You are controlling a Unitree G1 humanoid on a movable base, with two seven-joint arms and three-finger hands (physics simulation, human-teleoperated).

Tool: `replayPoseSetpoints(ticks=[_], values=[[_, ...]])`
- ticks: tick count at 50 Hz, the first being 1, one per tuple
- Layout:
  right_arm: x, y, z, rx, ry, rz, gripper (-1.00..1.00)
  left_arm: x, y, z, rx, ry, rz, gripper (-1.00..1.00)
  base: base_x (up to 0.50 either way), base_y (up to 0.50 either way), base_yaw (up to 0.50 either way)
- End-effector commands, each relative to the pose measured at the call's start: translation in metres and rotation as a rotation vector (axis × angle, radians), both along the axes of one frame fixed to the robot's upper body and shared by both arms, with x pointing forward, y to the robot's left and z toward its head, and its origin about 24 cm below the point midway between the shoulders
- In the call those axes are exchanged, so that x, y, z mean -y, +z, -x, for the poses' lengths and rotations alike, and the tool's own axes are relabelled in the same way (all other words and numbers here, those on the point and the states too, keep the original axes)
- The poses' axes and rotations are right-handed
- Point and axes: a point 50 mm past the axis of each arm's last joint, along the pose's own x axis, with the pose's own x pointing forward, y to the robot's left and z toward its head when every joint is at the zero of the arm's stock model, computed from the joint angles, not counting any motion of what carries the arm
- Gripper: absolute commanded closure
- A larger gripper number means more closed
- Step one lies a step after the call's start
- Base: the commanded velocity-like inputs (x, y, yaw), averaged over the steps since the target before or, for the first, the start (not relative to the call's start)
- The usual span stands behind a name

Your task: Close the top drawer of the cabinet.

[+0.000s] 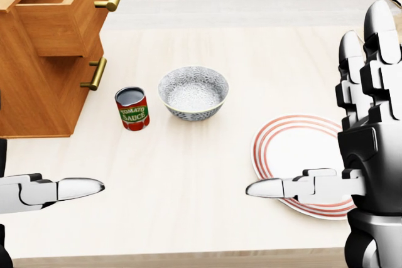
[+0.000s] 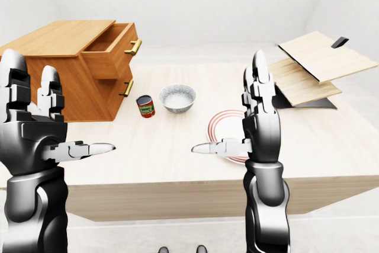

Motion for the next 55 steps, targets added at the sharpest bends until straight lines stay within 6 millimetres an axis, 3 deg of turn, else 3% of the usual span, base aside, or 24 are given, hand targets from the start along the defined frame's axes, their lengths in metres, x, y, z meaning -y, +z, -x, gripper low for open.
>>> replayPoseSetpoints(ticks=[1, 43, 55], values=[[0.0002, -0.0038, -0.0015, -0.02, -0.002, 0.011, -1.0, 0.0006, -0.0006, -0.0004, -0.004, -0.002, -0.006, -1.0, 0.03, 0.5, 0.0], [0.0006, -0.0038, -0.0018, -0.02, 0.0, 0.005, -1.0, -0.001, -0.0046, -0.0018, -0.025, -0.002, -0.006, -1.0, 0.03, 0.5, 0.0], [0.0013, -0.0048, -0.0021, -0.024, 0.0, -0.012, -1.0, 0.0003, -0.0058, -0.0024, -0.031, -0.004, -0.007, -1.0, 0.0, 0.13, 0.0]])
